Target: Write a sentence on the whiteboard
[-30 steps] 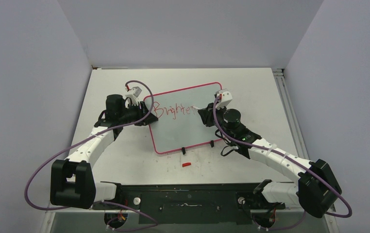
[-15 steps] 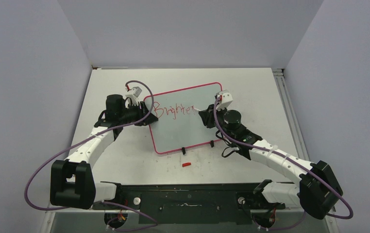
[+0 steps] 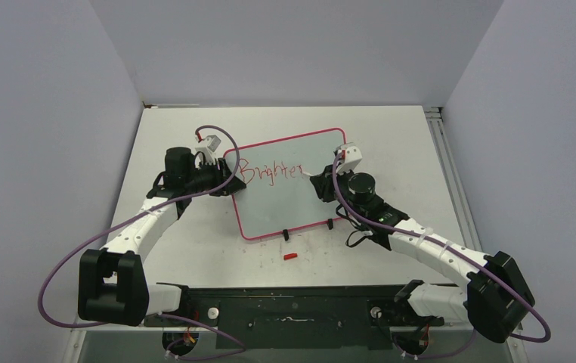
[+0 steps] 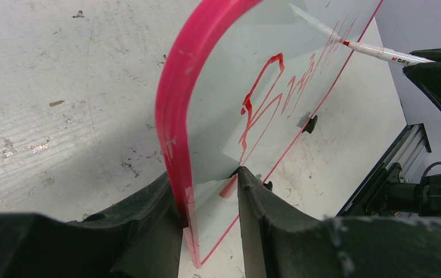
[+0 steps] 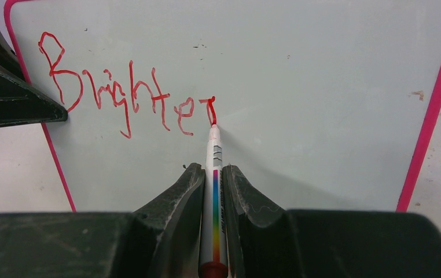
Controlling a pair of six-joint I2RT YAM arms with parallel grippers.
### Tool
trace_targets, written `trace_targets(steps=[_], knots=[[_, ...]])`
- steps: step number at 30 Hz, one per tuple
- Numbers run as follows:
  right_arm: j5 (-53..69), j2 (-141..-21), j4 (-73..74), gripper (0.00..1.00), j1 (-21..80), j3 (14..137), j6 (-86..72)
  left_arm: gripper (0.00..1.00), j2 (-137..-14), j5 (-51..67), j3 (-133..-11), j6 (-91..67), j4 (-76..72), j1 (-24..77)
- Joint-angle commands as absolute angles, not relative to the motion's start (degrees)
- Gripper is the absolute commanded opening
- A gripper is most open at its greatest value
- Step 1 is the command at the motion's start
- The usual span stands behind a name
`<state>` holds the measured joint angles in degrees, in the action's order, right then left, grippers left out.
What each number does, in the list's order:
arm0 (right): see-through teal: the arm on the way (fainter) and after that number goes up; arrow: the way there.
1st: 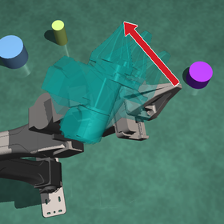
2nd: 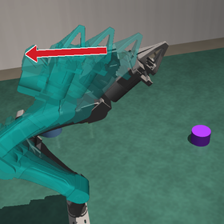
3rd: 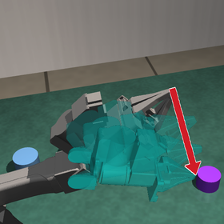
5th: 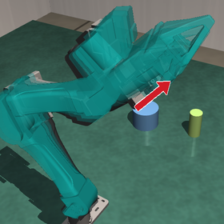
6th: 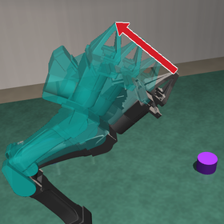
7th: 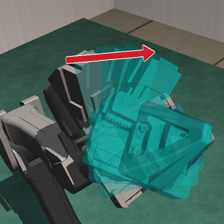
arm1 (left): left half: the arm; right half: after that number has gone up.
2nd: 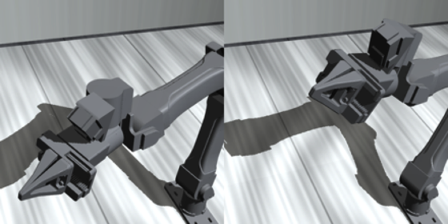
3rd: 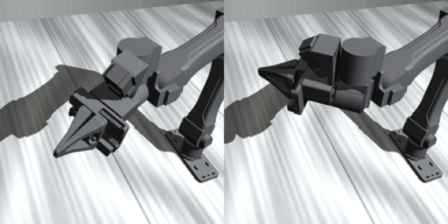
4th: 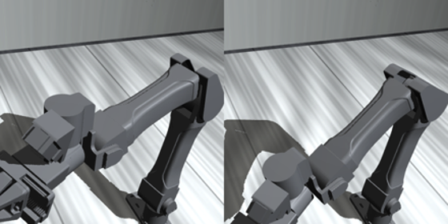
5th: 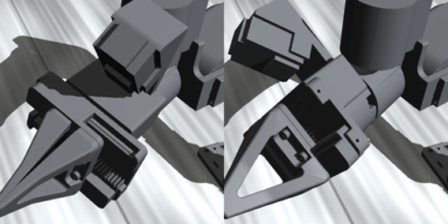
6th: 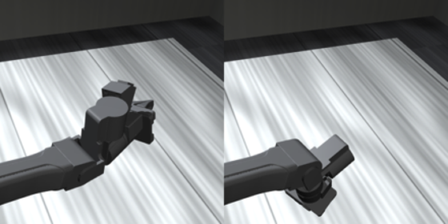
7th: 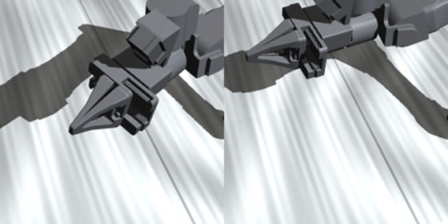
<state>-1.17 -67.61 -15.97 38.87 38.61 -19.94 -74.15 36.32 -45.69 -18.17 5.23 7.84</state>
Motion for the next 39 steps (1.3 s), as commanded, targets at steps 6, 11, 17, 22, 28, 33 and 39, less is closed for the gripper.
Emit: trace_targets(steps=[6, 11, 17, 22, 28, 33, 39], knots=[[-2.56, -65.61, -13.99, 0.05, 39.64, 38.54, -19.61, 0.33, -72.16, 35.67, -47.72, -17.49, 3.95, 8.08], [-3.86, -65.96, -16.73, 0.05, 39.61, 38.41, -19.86, 0.33, -72.07, 35.60, -47.71, -17.40, 3.93, 8.08], [-4.74, -66.62, -19.90, 0.05, 39.60, 38.58, -20.55, 0.33, -71.99, 35.61, -47.72, -17.32, 3.94, 8.09], [-5.46, -66.66, -21.29, 0.05, 39.61, 38.58, -20.85, 0.33, -71.95, 35.69, -47.72, -17.31, 3.93, 8.01], [-6.29, -67.14, -21.54, 0.05, 39.62, 38.76, -21.02, 0.33, -71.74, 35.68, -47.63, -17.31, 3.91, 8.09], [-7.43, -66.90, -20.87, 0.05, 39.59, 38.61, -21.13, 0.34, -71.52, 35.65, -47.63, -17.31, 3.89, 8.08], [-10.16, -65.87, -19.89, 0.05, 39.61, 37.85, -21.82, 0.34, -71.48, 35.49, -47.60, -17.31, 3.96, 8.09]])
